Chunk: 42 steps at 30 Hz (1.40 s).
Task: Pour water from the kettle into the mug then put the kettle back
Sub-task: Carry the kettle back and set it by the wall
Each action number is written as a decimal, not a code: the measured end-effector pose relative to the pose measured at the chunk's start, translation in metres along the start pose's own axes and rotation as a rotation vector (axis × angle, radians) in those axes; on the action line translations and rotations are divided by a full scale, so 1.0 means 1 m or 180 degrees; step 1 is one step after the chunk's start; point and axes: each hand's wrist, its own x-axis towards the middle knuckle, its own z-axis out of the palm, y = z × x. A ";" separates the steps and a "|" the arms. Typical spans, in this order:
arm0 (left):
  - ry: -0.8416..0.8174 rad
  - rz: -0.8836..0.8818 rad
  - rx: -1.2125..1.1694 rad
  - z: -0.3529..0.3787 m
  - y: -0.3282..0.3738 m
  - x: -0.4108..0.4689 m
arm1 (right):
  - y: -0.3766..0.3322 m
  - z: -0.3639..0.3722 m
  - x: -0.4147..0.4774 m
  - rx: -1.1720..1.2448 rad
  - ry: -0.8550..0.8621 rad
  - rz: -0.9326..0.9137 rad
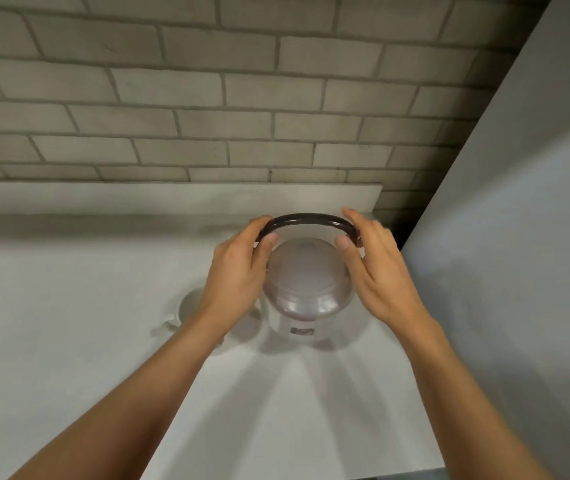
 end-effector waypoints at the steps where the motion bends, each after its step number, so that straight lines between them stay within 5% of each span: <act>1: 0.0001 -0.0007 -0.0009 0.000 -0.001 0.008 | 0.004 0.000 0.004 -0.0045 -0.0026 0.0047; 13: 0.0031 -0.0072 0.0287 0.020 -0.063 0.144 | 0.062 0.053 0.149 0.0052 -0.0296 0.0118; 26: -0.0314 -0.0957 0.0311 0.056 -0.126 0.186 | 0.096 0.109 0.191 -0.0019 -0.0877 0.0664; 42: -0.0496 -0.1035 0.0262 0.069 -0.149 0.204 | 0.122 0.134 0.213 0.0173 -0.1023 0.0828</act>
